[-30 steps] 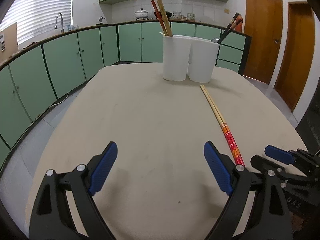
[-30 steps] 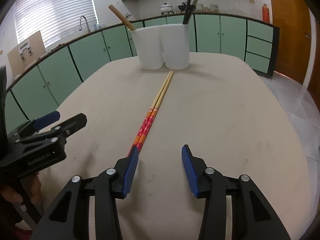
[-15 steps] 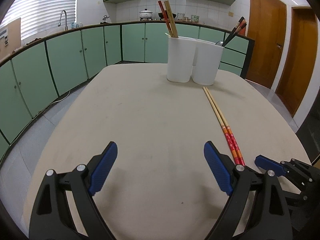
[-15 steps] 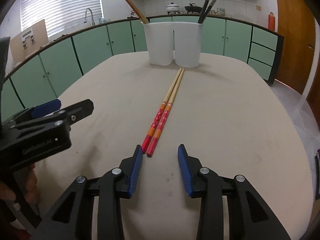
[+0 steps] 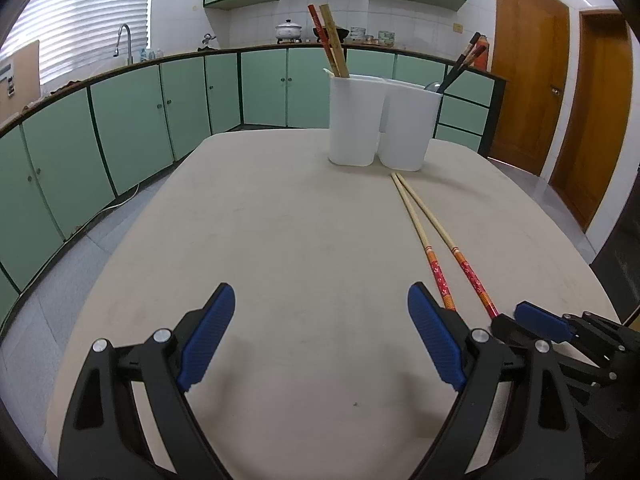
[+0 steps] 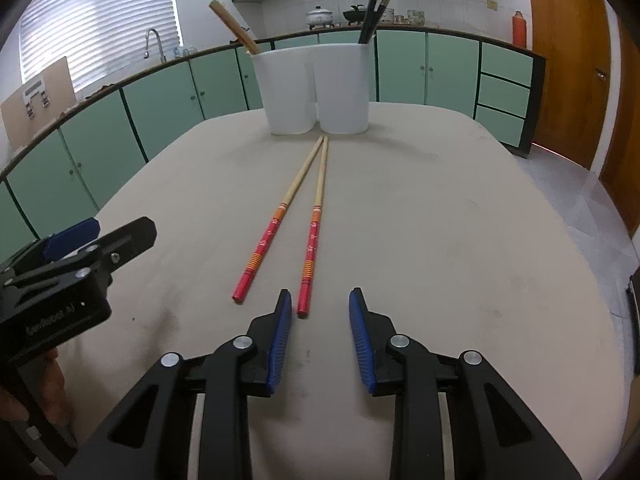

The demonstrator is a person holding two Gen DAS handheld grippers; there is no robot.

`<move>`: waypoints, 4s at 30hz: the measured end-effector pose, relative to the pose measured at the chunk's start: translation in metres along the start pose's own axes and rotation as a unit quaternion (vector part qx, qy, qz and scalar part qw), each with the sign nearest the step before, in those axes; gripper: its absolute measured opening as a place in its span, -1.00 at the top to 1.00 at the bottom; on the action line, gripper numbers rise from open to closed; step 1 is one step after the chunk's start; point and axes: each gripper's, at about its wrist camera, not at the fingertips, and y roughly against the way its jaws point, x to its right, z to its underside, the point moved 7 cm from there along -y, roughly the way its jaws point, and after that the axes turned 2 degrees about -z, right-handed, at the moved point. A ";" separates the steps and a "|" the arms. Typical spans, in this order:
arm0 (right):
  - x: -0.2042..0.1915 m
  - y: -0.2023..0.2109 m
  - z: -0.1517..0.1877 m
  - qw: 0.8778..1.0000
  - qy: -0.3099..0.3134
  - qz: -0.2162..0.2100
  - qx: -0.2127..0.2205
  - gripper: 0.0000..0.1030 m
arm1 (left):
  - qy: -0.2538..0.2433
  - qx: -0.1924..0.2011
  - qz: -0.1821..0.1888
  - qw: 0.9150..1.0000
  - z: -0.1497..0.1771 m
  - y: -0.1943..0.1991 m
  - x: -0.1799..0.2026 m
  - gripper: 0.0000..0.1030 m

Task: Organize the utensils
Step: 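Close the right tool on one red-patterned chopstick, then grasp the other red-patterned chopstick with the left tool while the right tool holds its chopstick, then lift the red-patterned chopstick with the left tool while the right tool carries its chopstick over the holder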

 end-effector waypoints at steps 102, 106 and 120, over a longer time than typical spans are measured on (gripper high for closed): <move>0.041 0.108 -0.079 0.988 -0.016 0.008 0.151 0.90 | -0.030 0.081 0.056 0.995 -0.094 0.085 0.053 0.90; 0.039 0.108 -0.079 0.989 -0.013 0.007 0.150 0.89 | -0.013 0.090 0.077 0.993 -0.096 0.092 0.046 0.90; 0.037 0.121 -0.098 0.986 -0.001 -0.010 0.165 0.89 | -0.003 0.103 0.083 0.991 -0.112 0.096 0.035 0.90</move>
